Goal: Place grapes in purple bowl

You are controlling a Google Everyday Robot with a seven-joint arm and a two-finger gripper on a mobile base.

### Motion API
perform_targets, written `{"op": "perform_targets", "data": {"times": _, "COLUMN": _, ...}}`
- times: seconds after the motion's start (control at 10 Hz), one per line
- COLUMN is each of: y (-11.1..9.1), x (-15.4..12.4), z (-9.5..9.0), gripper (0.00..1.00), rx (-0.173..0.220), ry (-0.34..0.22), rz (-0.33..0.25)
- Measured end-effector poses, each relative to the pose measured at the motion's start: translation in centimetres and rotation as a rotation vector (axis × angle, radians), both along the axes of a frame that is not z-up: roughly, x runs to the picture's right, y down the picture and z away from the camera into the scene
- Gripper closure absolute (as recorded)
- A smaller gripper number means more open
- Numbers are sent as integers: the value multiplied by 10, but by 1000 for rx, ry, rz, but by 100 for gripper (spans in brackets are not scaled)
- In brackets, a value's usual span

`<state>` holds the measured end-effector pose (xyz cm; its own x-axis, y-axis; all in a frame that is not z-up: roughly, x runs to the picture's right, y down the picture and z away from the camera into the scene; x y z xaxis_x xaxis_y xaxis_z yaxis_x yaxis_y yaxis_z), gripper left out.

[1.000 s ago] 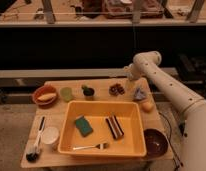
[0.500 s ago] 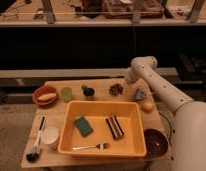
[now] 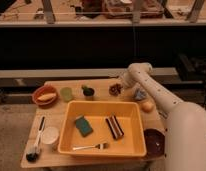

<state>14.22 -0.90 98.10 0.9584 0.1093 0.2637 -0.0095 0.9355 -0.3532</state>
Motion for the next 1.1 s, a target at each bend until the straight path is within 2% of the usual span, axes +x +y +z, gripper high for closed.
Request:
{"op": "perform_targets", "data": {"times": 0.5, "y": 10, "x": -17, "z": 25, "gripper": 22, "rx": -66, "ry": -29, "rz": -16}}
{"op": "perform_targets", "data": {"times": 0.6, "y": 14, "x": -18, "z": 28, "gripper": 29, "rx": -78, "ry": -36, "rz": -21}}
{"op": "perform_targets", "data": {"times": 0.8, "y": 20, "x": -19, "z": 26, "gripper": 49, "rx": -94, "ry": -53, "rz": -32}}
{"op": "perform_targets", "data": {"times": 1.1, "y": 19, "x": -21, "z": 25, "gripper": 81, "rx": -96, "ry": -58, "rz": -32}}
